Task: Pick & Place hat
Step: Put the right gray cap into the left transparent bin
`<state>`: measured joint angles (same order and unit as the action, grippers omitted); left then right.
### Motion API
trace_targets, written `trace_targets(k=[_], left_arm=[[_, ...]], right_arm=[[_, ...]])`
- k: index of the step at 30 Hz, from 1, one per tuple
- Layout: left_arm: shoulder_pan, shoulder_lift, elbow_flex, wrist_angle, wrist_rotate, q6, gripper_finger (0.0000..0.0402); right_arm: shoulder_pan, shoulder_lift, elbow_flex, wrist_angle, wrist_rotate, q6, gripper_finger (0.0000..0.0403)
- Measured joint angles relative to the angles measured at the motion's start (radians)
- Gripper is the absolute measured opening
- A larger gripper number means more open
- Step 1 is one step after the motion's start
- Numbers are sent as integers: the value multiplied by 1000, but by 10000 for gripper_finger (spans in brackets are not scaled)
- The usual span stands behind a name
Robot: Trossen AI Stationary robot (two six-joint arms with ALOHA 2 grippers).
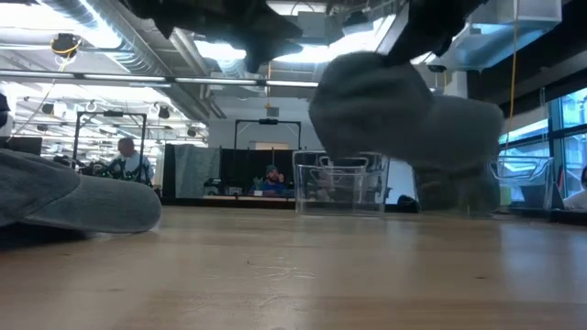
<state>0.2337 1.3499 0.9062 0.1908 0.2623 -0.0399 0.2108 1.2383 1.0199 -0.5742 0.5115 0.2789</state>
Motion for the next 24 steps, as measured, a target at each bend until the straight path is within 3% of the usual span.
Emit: trace_targets(k=[6,11,18,24], left_arm=[[-14,92,0,146,0,0,175],[-8,129,0,141,-5,-41,175],[19,139,-1,159,-7,-64,175],[74,139,-171,569,-11,-158,174]], right_arm=[[15,-43,0,8,125,-35,2],[17,-57,0,17,251,-79,2],[17,-61,0,68,347,-160,2],[18,-74,-1,69,363,-180,2]])
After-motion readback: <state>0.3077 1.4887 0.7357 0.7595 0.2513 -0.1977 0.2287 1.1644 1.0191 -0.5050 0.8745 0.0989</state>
